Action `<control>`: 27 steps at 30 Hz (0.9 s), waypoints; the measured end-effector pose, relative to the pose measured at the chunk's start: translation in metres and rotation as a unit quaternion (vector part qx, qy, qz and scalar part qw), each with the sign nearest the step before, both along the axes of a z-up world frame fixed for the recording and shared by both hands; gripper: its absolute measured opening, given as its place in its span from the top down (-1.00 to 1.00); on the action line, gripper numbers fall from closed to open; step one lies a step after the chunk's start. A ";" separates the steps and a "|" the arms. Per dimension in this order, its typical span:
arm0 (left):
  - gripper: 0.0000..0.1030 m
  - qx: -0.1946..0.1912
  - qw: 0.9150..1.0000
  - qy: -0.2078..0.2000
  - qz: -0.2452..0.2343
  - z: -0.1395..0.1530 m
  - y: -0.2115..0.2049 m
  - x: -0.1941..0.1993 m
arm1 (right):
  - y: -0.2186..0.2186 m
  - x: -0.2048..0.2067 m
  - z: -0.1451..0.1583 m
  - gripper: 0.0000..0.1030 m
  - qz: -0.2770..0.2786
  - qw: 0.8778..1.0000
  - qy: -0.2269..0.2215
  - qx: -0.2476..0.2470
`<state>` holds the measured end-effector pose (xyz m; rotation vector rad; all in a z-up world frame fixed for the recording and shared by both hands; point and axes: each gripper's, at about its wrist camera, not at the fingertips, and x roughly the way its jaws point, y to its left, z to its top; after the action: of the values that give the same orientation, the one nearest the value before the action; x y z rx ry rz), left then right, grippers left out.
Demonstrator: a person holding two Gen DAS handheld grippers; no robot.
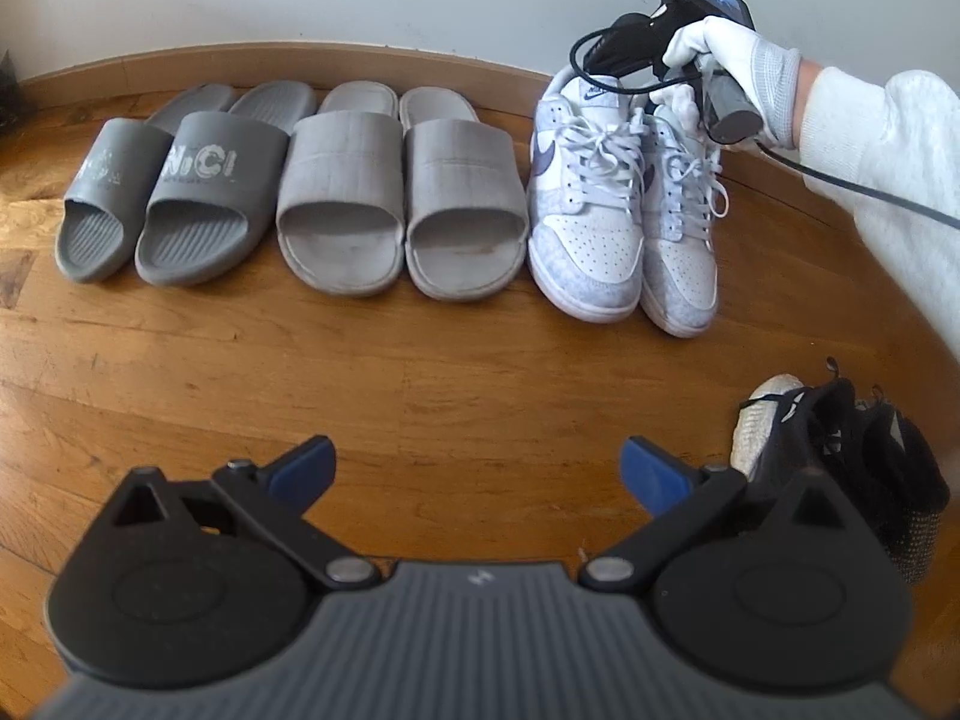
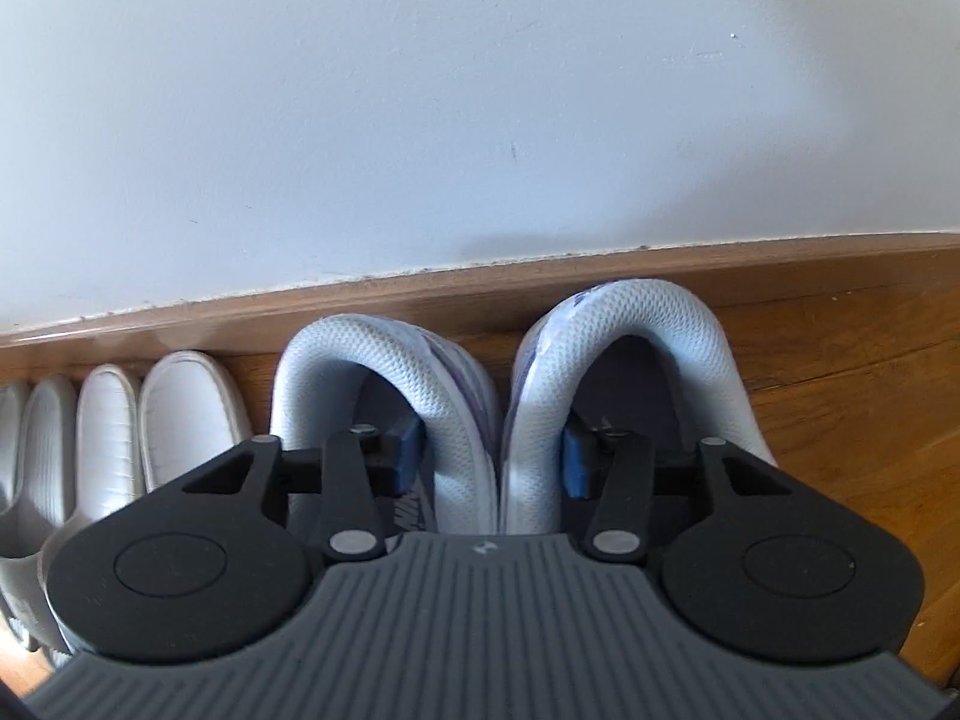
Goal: Organize scattered shoes
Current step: 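Grasp the black sneakers and set them beside the white sneakers with the right tool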
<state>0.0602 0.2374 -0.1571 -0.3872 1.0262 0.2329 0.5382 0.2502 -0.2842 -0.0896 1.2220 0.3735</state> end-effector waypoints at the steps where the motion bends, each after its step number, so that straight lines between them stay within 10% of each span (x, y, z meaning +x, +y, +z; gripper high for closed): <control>1: -0.99 -0.001 1.000 0.000 0.002 0.002 -0.001 -0.002 | -0.004 -0.005 0.005 -0.23 0.006 1.000 -0.005 0.000; 6: -0.99 0.001 1.000 0.003 0.013 0.011 -0.003 -0.010 | -0.059 -0.049 0.064 -0.76 0.051 0.997 -0.050 0.030; 12: -0.99 0.014 1.000 -0.005 0.000 0.029 -0.024 -0.011 | -0.200 -0.131 0.115 -0.76 0.074 0.995 -0.030 0.054; 19: -0.99 0.036 0.998 -0.011 -0.050 0.053 -0.062 -0.005 | -0.339 -0.232 0.091 -0.62 -0.052 0.994 0.023 0.098; 27: -0.99 0.031 0.995 -0.039 -0.081 0.078 -0.082 -0.004 | -0.324 -0.252 0.026 -0.61 -0.046 0.995 0.017 0.085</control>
<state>0.0567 0.1557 -0.0792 -0.2533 0.9653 0.1022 0.2860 -0.0742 -0.2584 0.1193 1.2193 0.3991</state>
